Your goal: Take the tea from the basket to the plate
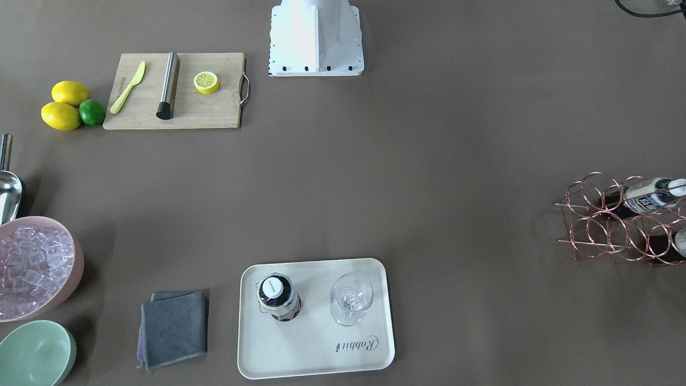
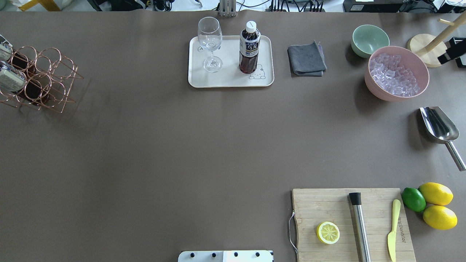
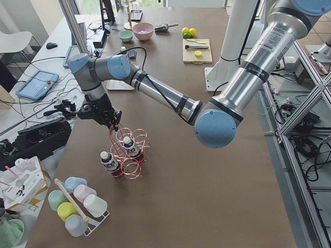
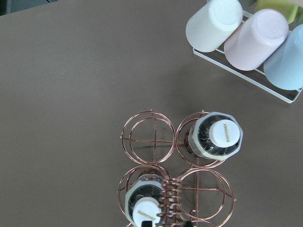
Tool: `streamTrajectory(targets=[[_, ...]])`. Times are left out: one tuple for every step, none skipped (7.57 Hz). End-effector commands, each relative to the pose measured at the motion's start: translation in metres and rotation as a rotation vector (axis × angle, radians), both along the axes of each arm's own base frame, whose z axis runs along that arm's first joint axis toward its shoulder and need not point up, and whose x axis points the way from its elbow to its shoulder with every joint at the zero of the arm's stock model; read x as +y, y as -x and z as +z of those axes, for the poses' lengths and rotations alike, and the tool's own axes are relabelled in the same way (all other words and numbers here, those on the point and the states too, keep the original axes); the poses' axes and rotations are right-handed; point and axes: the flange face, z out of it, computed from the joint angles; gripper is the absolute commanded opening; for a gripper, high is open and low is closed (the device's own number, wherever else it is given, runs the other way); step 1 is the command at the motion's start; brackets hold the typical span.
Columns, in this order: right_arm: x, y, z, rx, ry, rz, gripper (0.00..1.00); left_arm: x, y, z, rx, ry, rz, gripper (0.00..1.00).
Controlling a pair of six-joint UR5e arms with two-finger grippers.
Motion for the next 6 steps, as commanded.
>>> streamTrajectory(targets=[[0.042,-0.033,0.075,0.007,0.13,0.043,1.0,-0.006,0.001,0.008,0.0,-0.003,-0.01,0.0],[0.049,-0.034,0.091,0.01,0.164,0.046,1.0,-0.006,0.001,0.008,0.0,-0.01,-0.011,0.0],[0.047,-0.035,0.092,0.026,0.174,0.06,1.0,-0.006,0.003,0.008,0.0,-0.012,-0.014,0.43],[0.047,-0.036,0.096,0.032,0.204,0.082,1.0,-0.005,0.003,0.004,0.0,-0.018,-0.013,0.98],[0.049,-0.035,0.103,0.03,0.226,0.089,1.0,-0.003,0.003,-0.001,-0.001,-0.025,-0.014,0.98],[0.05,-0.036,0.111,0.033,0.238,0.088,1.0,0.004,0.005,-0.006,-0.002,-0.028,-0.015,0.98]])
